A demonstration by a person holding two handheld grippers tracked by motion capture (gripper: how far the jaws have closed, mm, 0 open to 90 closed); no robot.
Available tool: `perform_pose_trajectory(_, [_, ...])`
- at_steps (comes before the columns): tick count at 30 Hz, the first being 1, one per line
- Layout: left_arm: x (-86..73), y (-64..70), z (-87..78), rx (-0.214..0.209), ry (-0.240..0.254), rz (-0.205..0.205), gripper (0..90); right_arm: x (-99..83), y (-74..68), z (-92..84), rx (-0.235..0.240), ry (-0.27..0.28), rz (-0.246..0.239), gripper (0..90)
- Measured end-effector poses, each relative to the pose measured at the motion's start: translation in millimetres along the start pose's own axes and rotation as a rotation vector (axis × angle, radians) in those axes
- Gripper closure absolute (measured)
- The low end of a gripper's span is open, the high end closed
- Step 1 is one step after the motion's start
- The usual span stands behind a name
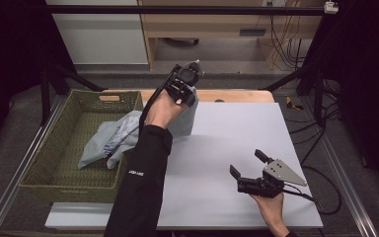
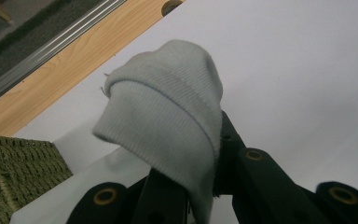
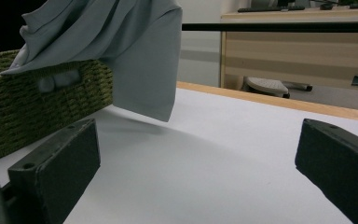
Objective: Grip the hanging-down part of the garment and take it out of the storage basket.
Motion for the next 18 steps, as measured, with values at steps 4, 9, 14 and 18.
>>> perform_pose_trajectory(4, [0.0,0.2,0.1,-0.001,-0.003,0.003,84.2,1.0,-0.1,-0.7,-0.006,-0.007,0.016,0.3])
perform_pose_trajectory(9, [-0.4,-0.1,-0.8,-0.004,-0.002,0.004,84.2,2.6,-1.4,-1.9,0.01,-0.005,0.038,0.3])
perform_pose_trajectory(14, [-0.8,-0.3,-1.7,-0.004,-0.004,0.01,84.2,5.3,-0.7,0.8,0.012,-0.01,0.03,0.3])
perform_pose_trajectory(18, [-0.7,-0.7,-3.3,-0.002,0.001,0.008,84.3,10.2,-2.0,5.6,0.013,-0.002,0.021,0.3])
Point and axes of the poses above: each handheld gripper's, and its own axes: z roughly forward along the jaws, x roughly out of its top, y roughly to its right, the point moved 4 cm from there along z, roughly forward along the jaws, and after that the axes turned 5 degrees about x, right-handed, at the moved point
